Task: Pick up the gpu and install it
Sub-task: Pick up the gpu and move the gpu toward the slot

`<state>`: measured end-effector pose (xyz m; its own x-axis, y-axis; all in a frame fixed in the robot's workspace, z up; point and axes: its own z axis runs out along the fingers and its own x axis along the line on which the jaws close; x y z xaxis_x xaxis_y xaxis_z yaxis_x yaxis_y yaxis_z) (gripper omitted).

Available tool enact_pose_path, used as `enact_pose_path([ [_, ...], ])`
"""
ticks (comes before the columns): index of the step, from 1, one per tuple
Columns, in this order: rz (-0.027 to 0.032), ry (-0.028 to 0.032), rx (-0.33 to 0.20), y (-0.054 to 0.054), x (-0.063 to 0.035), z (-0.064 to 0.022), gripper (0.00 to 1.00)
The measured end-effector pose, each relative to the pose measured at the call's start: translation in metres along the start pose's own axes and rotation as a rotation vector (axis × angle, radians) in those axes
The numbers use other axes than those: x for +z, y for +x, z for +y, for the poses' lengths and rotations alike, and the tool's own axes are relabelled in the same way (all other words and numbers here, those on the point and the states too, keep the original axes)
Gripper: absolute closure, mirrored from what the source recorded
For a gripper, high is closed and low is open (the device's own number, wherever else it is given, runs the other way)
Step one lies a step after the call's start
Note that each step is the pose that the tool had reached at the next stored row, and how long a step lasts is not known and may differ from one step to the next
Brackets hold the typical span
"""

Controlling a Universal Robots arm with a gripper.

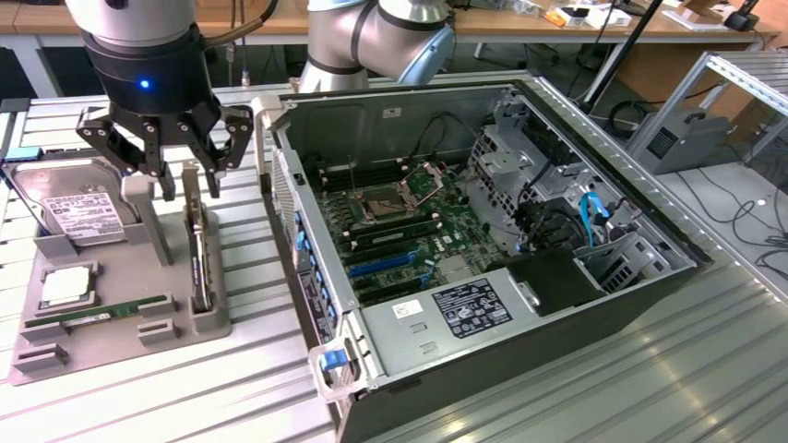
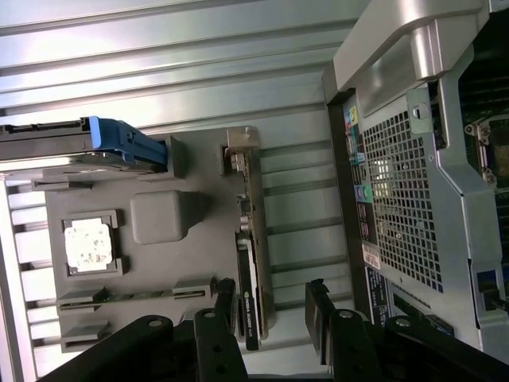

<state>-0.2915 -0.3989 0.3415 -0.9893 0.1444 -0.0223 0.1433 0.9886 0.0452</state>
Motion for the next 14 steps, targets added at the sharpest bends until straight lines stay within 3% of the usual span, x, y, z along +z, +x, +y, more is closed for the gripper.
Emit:
enact_pose_path([
  [14,0.0,0.0,0.0,0.0001,0.0034,-0.0002,0.52],
])
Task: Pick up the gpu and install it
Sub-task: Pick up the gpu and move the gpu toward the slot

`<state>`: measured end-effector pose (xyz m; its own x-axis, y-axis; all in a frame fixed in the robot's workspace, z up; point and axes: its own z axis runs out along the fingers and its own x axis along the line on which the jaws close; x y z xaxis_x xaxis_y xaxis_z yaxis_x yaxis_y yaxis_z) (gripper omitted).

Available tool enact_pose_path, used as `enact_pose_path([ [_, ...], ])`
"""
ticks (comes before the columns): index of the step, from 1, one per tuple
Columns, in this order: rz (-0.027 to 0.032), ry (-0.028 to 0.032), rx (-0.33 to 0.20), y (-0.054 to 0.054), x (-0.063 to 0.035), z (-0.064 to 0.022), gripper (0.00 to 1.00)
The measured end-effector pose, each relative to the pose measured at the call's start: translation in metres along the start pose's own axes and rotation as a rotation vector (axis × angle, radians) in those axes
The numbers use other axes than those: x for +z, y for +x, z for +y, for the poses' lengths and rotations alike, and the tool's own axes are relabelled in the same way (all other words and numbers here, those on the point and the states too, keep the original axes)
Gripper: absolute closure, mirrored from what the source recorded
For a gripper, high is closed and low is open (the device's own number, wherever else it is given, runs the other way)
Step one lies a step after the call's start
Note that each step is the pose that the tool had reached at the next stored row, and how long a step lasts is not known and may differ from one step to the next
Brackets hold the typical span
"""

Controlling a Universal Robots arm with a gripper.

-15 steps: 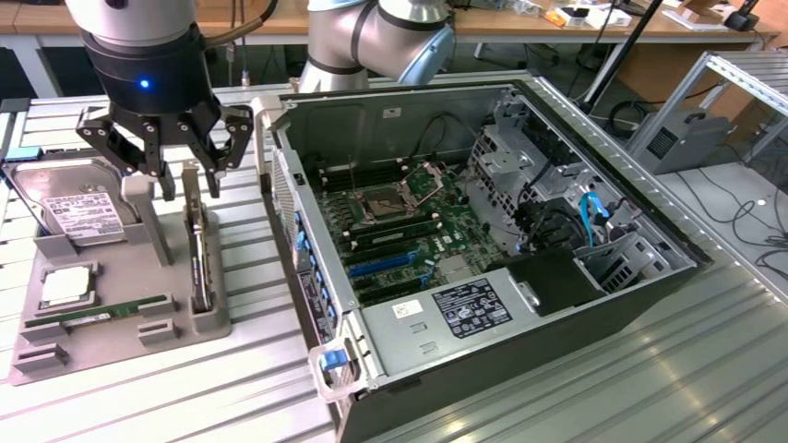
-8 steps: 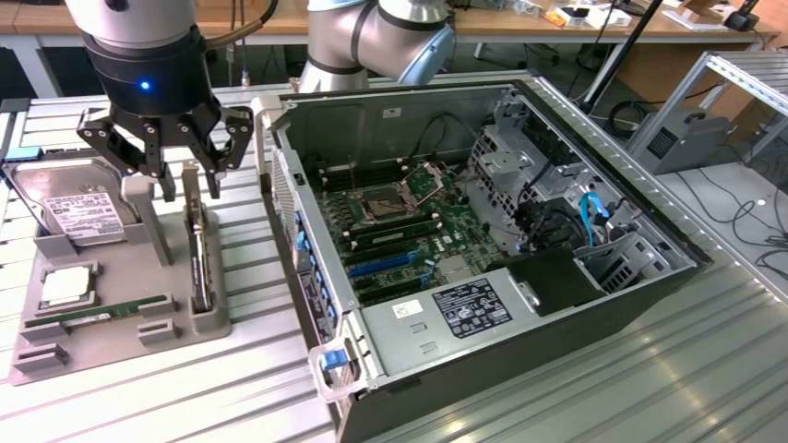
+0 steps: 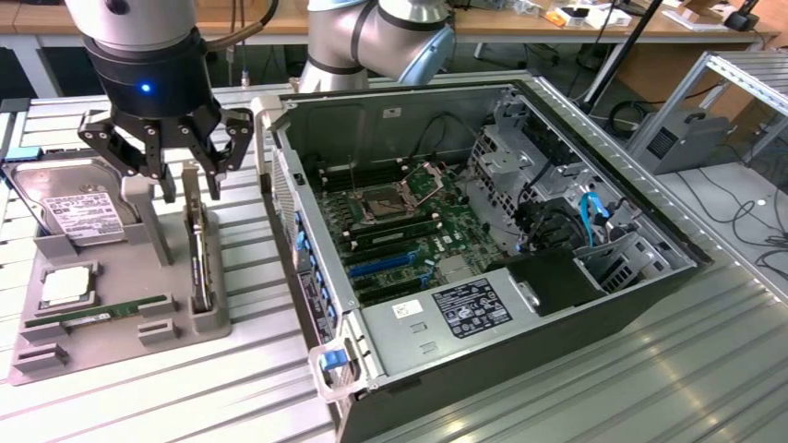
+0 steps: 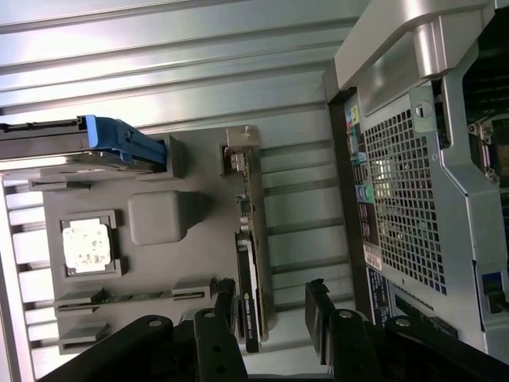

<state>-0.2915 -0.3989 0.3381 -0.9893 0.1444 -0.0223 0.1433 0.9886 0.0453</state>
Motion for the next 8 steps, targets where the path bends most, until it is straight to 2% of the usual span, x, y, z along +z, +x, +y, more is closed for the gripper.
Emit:
enact_pose_path([
  [8,0.0001,-0.0001,0.0,0.0,0.0021,-0.0001,0.52],
])
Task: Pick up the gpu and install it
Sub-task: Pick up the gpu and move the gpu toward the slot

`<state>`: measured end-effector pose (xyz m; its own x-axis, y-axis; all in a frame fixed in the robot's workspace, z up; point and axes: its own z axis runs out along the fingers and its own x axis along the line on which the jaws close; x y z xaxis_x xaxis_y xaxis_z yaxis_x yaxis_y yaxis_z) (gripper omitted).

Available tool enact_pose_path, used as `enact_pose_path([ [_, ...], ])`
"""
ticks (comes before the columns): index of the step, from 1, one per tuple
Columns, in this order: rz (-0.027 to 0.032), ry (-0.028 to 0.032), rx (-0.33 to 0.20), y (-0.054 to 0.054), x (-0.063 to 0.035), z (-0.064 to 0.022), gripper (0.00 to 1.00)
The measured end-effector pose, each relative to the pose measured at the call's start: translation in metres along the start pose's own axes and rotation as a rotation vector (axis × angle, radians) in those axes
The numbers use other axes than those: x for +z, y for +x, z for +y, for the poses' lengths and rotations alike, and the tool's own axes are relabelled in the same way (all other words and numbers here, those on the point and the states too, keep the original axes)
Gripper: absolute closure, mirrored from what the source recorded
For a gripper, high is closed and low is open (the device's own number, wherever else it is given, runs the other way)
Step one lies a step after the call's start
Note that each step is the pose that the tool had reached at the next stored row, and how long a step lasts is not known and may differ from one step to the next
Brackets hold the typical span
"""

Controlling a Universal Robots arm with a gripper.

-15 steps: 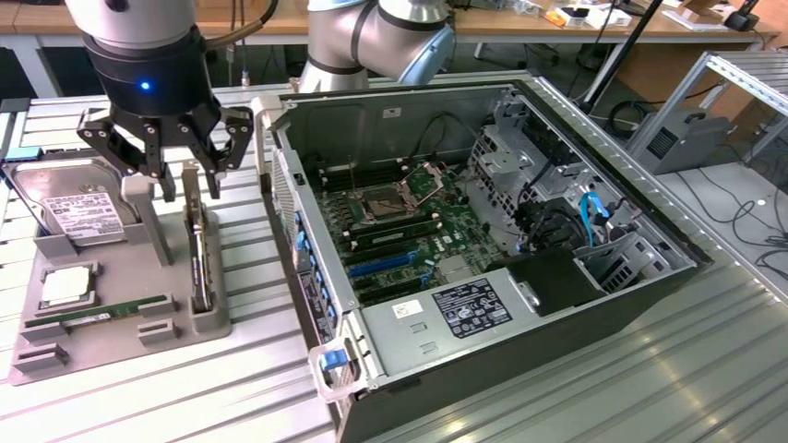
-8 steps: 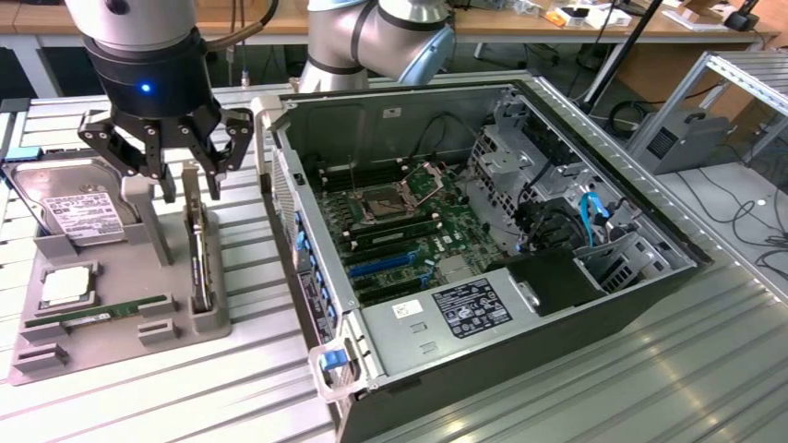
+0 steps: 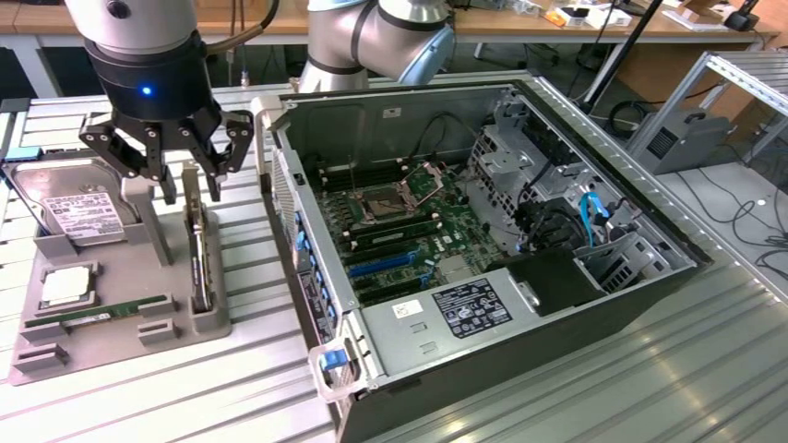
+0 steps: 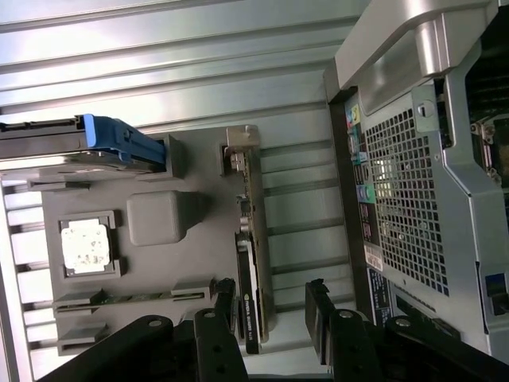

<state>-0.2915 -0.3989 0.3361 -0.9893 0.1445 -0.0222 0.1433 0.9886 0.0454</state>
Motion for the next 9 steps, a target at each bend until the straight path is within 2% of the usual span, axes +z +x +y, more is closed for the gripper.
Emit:
enact_pose_path([
  [9,0.0,0.0,0.0,0.0,0.0018,-0.0001,0.52],
])
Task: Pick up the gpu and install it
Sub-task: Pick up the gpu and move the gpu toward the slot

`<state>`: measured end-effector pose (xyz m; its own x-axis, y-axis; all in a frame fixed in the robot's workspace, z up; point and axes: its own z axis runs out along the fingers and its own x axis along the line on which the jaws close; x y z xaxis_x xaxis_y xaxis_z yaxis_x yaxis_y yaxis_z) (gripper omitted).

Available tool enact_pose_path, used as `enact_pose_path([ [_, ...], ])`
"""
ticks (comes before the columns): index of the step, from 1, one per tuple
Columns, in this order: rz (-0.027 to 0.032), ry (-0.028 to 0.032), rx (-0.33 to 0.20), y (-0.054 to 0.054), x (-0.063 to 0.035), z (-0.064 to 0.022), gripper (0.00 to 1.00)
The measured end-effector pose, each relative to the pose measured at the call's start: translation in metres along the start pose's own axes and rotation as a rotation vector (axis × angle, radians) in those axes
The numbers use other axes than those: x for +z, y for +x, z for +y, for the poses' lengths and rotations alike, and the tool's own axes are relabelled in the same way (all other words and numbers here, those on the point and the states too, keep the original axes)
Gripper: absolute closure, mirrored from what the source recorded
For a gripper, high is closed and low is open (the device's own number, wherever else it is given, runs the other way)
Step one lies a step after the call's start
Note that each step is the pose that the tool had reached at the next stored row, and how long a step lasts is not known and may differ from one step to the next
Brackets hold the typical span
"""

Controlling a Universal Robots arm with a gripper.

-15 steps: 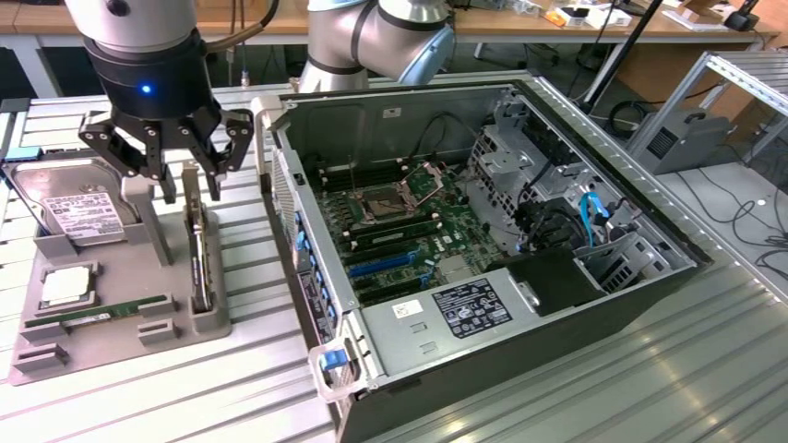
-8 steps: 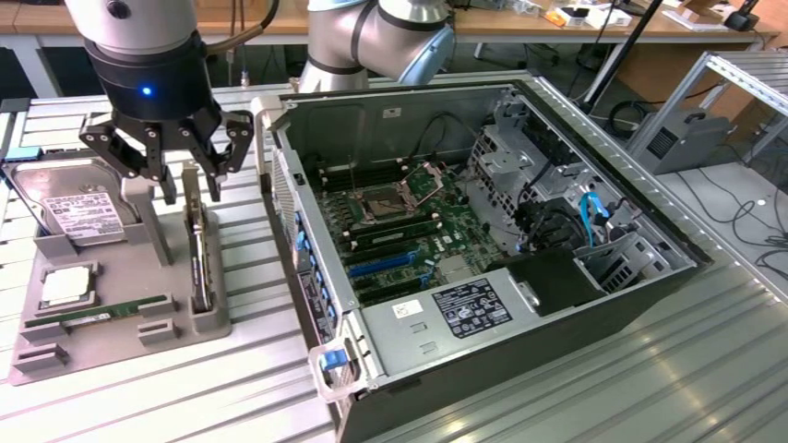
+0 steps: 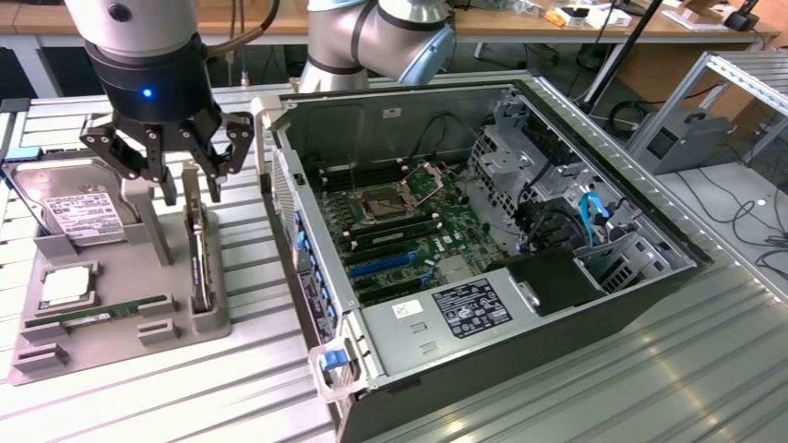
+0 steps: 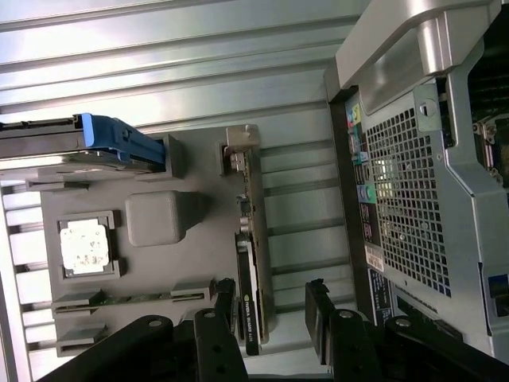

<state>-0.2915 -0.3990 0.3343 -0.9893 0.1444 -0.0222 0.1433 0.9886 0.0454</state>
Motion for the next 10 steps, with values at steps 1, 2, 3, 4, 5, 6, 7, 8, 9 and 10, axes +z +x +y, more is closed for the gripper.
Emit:
enact_pose_path([
  [1,0.0,0.0,0.0,0.0,0.0002,0.0,0.52],
  [2,0.0,-0.0001,0.0,0.0,0.0005,0.0,0.52],
  [3,0.0,0.0,0.0,0.0,0.0007,0.0,0.52],
  [4,0.0,-0.0001,0.0,0.0,0.001,0.0,0.52],
  [5,0.0,-0.0001,0.0,0.0,0.0012,-0.0001,0.52],
  [6,0.0,-0.0001,0.0,0.0,0.0013,-0.0001,0.52],
  [7,0.0,-0.0001,0.0,0.0001,0.0015,-0.0001,0.52],
  [8,0.0,-0.0001,0.0,0.0001,0.0018,-0.0001,0.52],
  [9,0.0,-0.0002,0.0,0.0001,0.0021,-0.0001,0.52],
  [10,0.0,-0.0002,0.0,0.0001,0.0023,-0.0001,0.52],
])
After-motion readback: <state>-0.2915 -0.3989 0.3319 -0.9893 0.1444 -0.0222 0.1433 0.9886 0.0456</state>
